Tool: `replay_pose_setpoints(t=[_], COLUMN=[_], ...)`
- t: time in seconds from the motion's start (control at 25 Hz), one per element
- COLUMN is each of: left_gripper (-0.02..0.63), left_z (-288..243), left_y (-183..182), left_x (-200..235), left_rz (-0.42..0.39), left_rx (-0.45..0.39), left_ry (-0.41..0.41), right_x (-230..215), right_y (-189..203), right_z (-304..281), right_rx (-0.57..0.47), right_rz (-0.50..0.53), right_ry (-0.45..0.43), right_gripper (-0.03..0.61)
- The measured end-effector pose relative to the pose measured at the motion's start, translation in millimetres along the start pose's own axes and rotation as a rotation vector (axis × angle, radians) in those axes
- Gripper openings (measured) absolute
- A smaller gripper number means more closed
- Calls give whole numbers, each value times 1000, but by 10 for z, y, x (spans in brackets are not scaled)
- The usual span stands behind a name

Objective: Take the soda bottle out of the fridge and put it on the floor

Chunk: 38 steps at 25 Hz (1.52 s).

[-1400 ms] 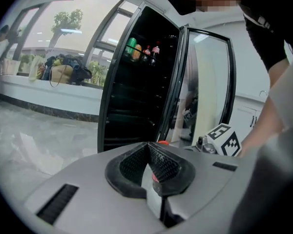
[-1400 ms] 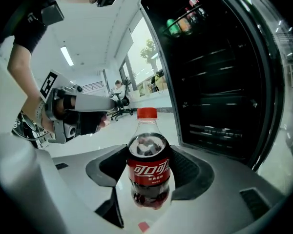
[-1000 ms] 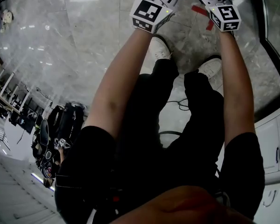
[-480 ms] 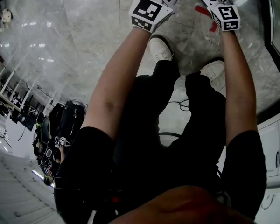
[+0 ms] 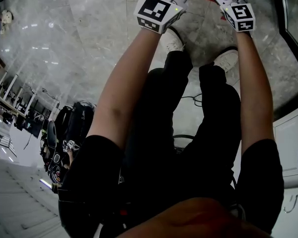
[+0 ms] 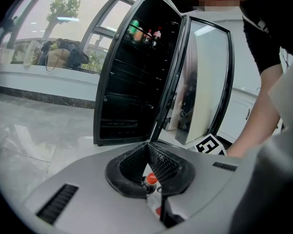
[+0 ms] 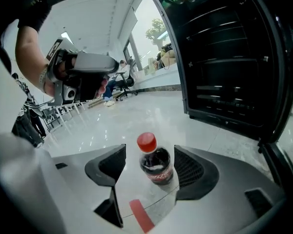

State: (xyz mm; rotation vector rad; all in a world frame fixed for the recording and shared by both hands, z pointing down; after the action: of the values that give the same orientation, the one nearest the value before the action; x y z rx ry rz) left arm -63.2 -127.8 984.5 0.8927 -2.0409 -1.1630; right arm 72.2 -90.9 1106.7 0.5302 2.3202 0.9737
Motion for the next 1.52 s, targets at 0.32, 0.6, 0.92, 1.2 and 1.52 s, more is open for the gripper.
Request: replay_pose_setpoints(t=[0.32, 0.6, 0.92, 1.2, 1.52], left_gripper=[2, 2, 2, 2, 2], left_z=[603, 1441, 2545, 3243, 4022], left_y=[-956, -2313, -4109, -5180, -5933], left_x=[-300, -766, -1583, -2259, -2922], left_rz=[12, -49, -191, -210, -172], left_rx=[-54, -141, -221, -261, -281], left_ry=[-31, -59, 23, 106, 177], right_x=[491, 1232, 2280, 3028, 3772], right_y=[-1212, -2615, -3936, -4784, -5363], right_z=[934, 2238, 3905, 4959, 5933], right_rx=[-170, -351, -436, -439, -449], right_rz=[7, 48, 42, 124, 130], right_ry=[2, -77, -151, -205, -236], right_gripper=[285, 90, 11, 11, 11])
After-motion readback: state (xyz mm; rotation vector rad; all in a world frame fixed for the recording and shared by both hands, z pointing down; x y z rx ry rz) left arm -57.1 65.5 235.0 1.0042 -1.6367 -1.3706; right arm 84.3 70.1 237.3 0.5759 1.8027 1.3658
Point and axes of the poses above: the fingertips, and each gripper's own axes: z backward along the fingers, x to its left, y out of its underside, the point moved 6 cm from there along z, backward along the fingers, and after that the axes turned 7 degrees about -z, right-handed, at the moved point
